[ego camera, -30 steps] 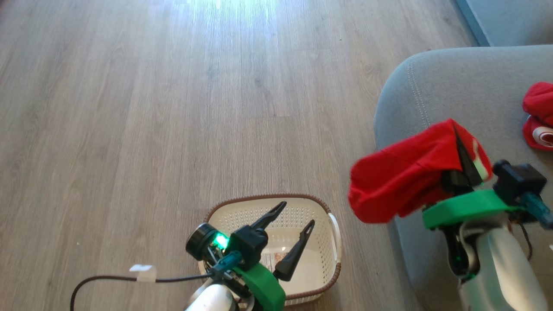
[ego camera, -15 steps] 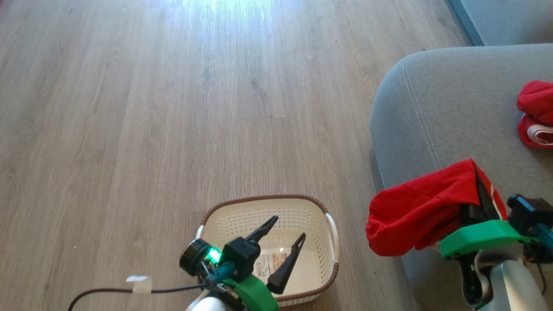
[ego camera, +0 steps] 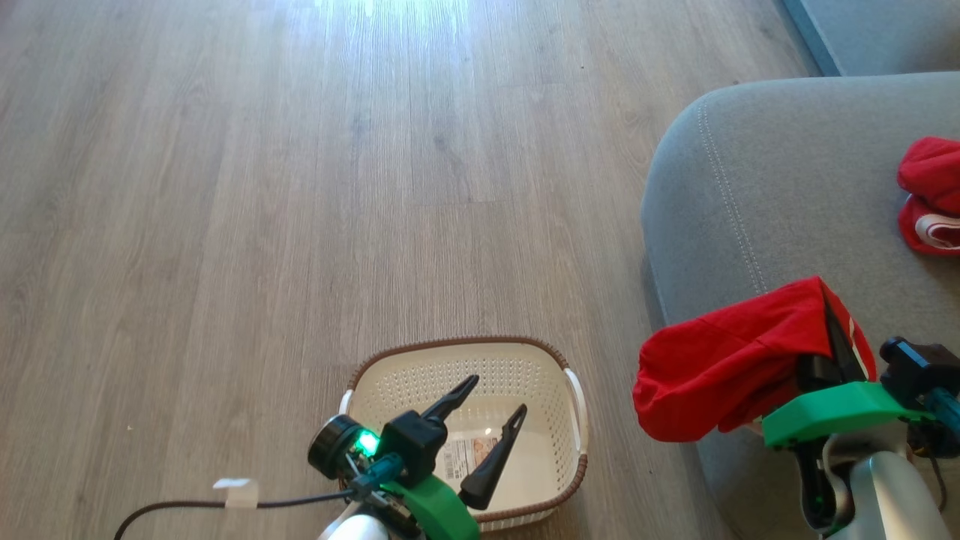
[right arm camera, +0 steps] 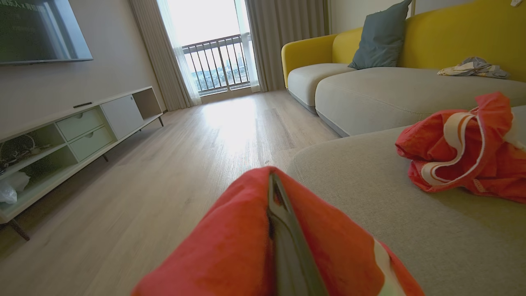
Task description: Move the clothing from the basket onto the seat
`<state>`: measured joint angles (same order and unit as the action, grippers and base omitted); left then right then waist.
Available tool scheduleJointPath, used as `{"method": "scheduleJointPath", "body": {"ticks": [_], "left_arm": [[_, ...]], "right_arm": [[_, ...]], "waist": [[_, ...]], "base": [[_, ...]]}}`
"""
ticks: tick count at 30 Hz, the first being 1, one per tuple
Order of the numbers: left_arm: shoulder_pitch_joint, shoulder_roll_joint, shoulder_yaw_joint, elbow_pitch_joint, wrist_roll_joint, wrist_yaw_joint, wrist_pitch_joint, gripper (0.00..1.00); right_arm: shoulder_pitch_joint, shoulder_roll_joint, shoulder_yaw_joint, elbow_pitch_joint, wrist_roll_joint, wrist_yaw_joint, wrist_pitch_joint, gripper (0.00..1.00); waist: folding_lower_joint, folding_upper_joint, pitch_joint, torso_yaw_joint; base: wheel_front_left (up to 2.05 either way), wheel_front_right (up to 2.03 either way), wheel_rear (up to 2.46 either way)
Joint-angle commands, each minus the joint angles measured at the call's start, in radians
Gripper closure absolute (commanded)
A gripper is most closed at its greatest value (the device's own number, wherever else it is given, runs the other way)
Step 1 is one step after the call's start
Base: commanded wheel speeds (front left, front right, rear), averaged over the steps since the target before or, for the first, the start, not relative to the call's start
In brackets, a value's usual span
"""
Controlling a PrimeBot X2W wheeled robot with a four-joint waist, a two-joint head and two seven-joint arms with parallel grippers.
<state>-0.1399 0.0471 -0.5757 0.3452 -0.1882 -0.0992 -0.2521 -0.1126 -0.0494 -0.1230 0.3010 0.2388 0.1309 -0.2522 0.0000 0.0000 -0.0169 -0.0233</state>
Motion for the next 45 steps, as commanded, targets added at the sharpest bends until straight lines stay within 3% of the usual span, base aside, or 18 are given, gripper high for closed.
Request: {"method": "scheduleJointPath", "body": {"ticks": [1, 13, 37, 45], "left_arm": [[-0.037, 0.003, 0.043, -0.027, 0.0, -0.001, -0.01, 0.0], [-0.036, 0.003, 0.056, -0.04, 0.007, -0.003, -0.01, 0.0], [-0.083, 0.003, 0.049, -0.083, 0.043, -0.011, -0.01, 0.0], [-0.122, 0.003, 0.01, -0.083, 0.043, -0.02, -0.01, 0.0]], "right_arm": [[-0.045, -0.001, 0.024, -0.029, 0.009, 0.0, -0.01, 1.0], [-0.059, -0.001, 0.016, -0.055, 0.002, 0.0, -0.01, 1.0], [-0.058, -0.001, -0.065, -0.154, -0.014, 0.0, -0.01, 1.0], [-0.022, -0.001, -0.141, -0.191, 0.017, 0.0, -0.01, 1.0]], "waist": [[0.0, 0.0, -0.001, -0.002], [0.0, 0.0, 0.011, -0.076], [0.0, 0.0, 0.129, -0.446], [0.0, 0.0, 0.178, -0.488]], "base": [[0.0, 0.0, 0.0], [0.0, 0.0, 0.0], [0.0, 0.0, 0.0], [0.0, 0.0, 0.0]]}}
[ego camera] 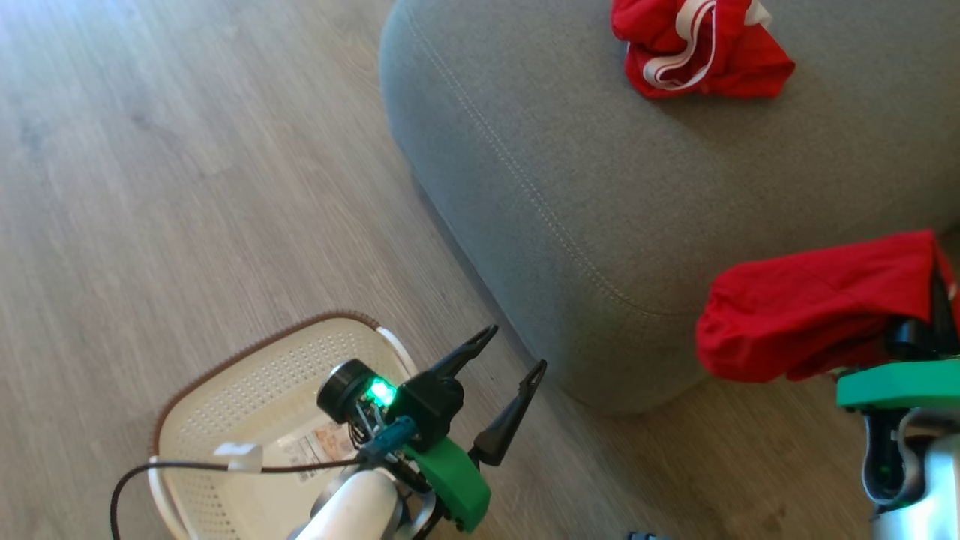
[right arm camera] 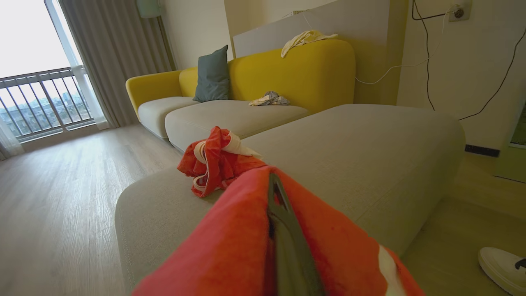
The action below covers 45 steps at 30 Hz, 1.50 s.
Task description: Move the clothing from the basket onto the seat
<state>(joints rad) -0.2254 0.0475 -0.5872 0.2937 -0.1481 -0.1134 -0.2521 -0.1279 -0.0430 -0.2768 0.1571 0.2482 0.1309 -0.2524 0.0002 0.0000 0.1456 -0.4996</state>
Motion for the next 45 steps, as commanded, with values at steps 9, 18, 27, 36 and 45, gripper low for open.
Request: {"method": "scheduleJointPath", "body": {"ticks": [9, 18, 27, 36, 45], "left_arm": [[-0.059, 0.003, 0.006, -0.015, 0.006, -0.013, -0.01, 0.0], [-0.059, 0.003, 0.031, -0.022, 0.033, -0.014, -0.01, 0.0], [-0.074, 0.009, 0.049, -0.043, 0.07, -0.015, -0.01, 0.0], [-0.121, 0.06, 0.017, -0.063, 0.083, -0.017, -0.01, 0.0], [-0.17, 0.113, -0.032, -0.086, 0.07, -0.017, -0.01, 0.0]], "right_arm": [[0.012, -0.007, -0.016, -0.071, 0.031, 0.0, -0.009, 1.0], [-0.041, -0.007, -0.008, -0.1, -0.016, 0.0, -0.009, 1.0], [-0.237, -0.04, -0.034, -0.158, -0.065, 0.0, -0.009, 1.0], [-0.544, -0.188, -0.069, -0.096, -0.022, 0.0, 0.01, 1.0], [-0.873, -0.314, -0.127, 0.078, 0.005, 0.0, 0.102, 1.0]], "waist": [[-0.0002, 0.0, 0.034, -0.017], [-0.0002, 0.0, 0.05, -0.012], [-0.0002, 0.0, 0.126, 0.014], [-0.0002, 0.0, 0.244, 0.072], [-0.0002, 0.0, 0.356, 0.141]], "base": [[0.0, 0.0, 0.0], [0.0, 0.0, 0.0], [0.0, 0.0, 0.0], [0.0, 0.0, 0.0], [0.0, 0.0, 0.0]]}}
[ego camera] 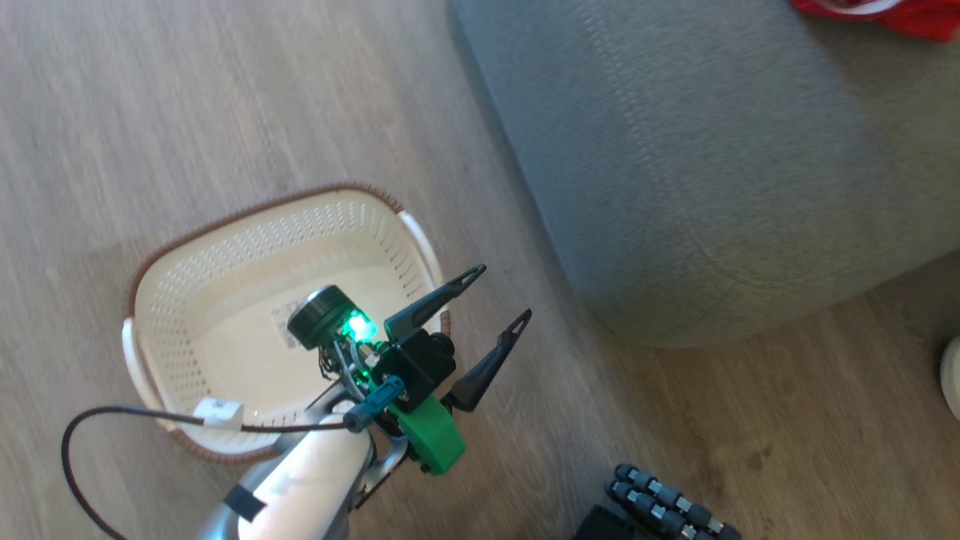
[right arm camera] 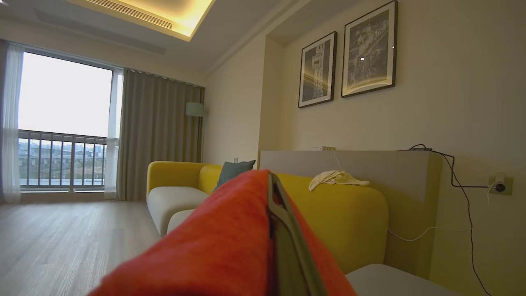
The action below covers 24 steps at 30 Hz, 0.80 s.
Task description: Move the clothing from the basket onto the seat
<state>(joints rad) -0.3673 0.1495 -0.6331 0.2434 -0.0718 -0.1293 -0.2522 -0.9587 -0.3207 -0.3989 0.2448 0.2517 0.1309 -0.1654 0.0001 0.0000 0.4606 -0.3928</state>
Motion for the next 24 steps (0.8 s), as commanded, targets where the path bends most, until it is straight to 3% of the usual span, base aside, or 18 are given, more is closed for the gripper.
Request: {"method": "scheduleJointPath", "body": {"ticks": [1, 10, 17, 24], "left_arm": [[-0.034, 0.016, 0.008, -0.038, -0.008, -0.001, -0.01, 0.0], [-0.065, 0.029, -0.028, -0.058, -0.024, -0.001, -0.01, 0.0], [-0.082, 0.029, -0.034, -0.071, -0.028, -0.001, -0.01, 0.0], [-0.096, 0.036, -0.022, -0.078, -0.03, -0.001, -0.01, 0.0]], "right_arm": [[-0.071, -0.053, -0.005, 0.015, -0.013, 0.0, 0.02, 1.0], [-0.296, -0.164, -0.067, 0.281, -0.158, 0.0, 0.033, 1.0], [-0.383, -0.199, -0.167, 0.472, -0.307, 0.0, 0.001, 1.0], [-0.365, -0.187, -0.317, 0.639, -0.443, 0.0, -0.017, 1.0]], "waist": [[-0.0001, 0.0, 0.052, 0.044], [-0.0001, 0.0, 0.139, 0.13], [-0.0001, 0.0, 0.189, 0.186], [-0.0001, 0.0, 0.222, 0.209]], "base": [[0.0, 0.0, 0.0], [0.0, 0.0, 0.0], [0.0, 0.0, 0.0], [0.0, 0.0, 0.0]]}}
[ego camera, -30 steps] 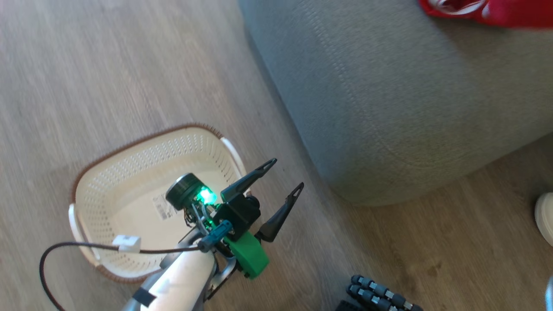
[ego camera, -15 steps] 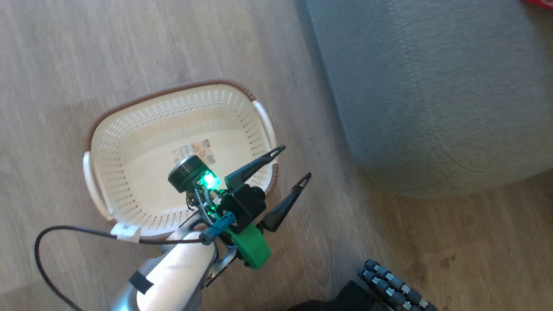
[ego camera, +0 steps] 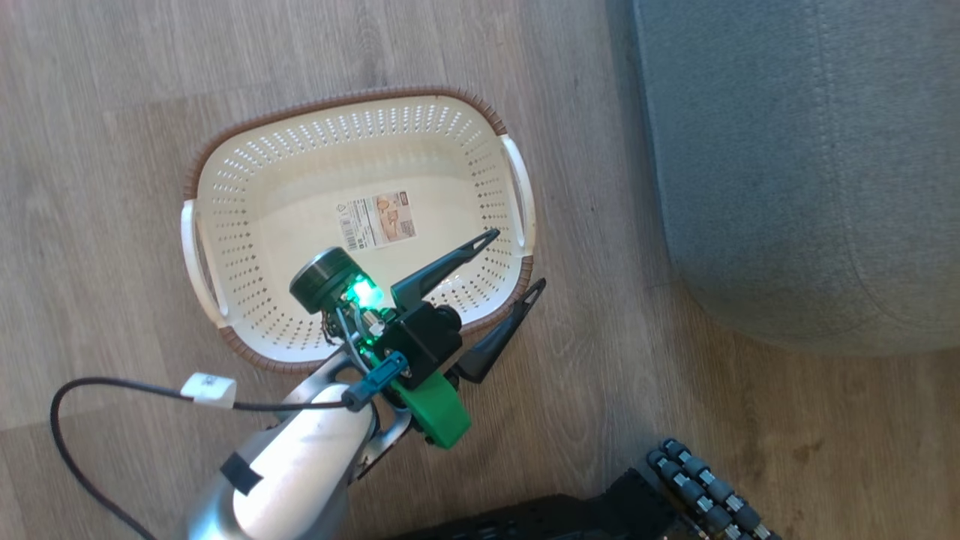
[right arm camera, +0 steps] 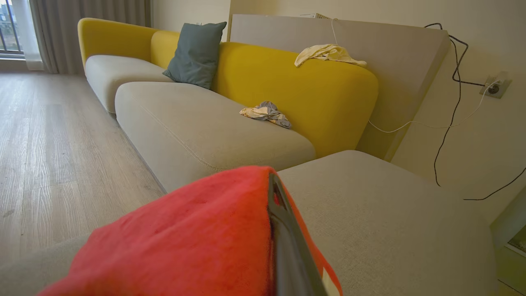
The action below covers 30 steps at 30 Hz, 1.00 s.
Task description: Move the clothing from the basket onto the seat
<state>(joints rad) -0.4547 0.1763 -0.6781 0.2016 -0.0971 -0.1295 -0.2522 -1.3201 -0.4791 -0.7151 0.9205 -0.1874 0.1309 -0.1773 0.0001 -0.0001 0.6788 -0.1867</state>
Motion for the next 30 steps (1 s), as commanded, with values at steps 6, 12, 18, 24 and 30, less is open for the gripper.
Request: {"method": "scheduleJointPath", "body": {"ticks": [6, 12, 18, 24, 30], "left_arm": [[-0.015, 0.016, 0.038, -0.036, -0.005, -0.001, -0.01, 0.0], [-0.013, 0.017, 0.05, -0.035, -0.001, -0.001, -0.01, 0.0], [-0.016, 0.019, 0.051, -0.033, 0.0, -0.001, -0.01, 0.0], [-0.011, 0.015, 0.05, -0.022, -0.003, -0.001, -0.01, 0.0], [-0.001, -0.009, 0.041, -0.007, -0.006, -0.001, -0.01, 0.0]], "right_arm": [[0.059, -0.001, -0.09, 0.062, -0.103, 0.0, 0.002, 1.0], [0.115, 0.035, -0.138, 0.136, -0.164, 0.0, 0.021, 1.0], [0.129, 0.053, -0.158, 0.183, -0.192, 0.0, 0.015, 1.0], [0.116, 0.064, -0.163, 0.213, -0.199, 0.0, -0.004, 0.0], [0.113, 0.06, -0.121, 0.248, -0.216, 0.0, -0.014, 0.0]], "waist": [[-0.0001, 0.0001, 0.014, 0.003], [-0.0001, 0.0001, 0.014, -0.009], [-0.0001, 0.0001, 0.008, -0.019], [-0.0001, 0.0001, -0.02, -0.027], [-0.0001, 0.0001, -0.083, -0.032]], "base": [[0.0, 0.0, 0.0], [0.0, 0.0, 0.0], [0.0, 0.0, 0.0], [0.0, 0.0, 0.0], [0.0, 0.0, 0.0]]}}
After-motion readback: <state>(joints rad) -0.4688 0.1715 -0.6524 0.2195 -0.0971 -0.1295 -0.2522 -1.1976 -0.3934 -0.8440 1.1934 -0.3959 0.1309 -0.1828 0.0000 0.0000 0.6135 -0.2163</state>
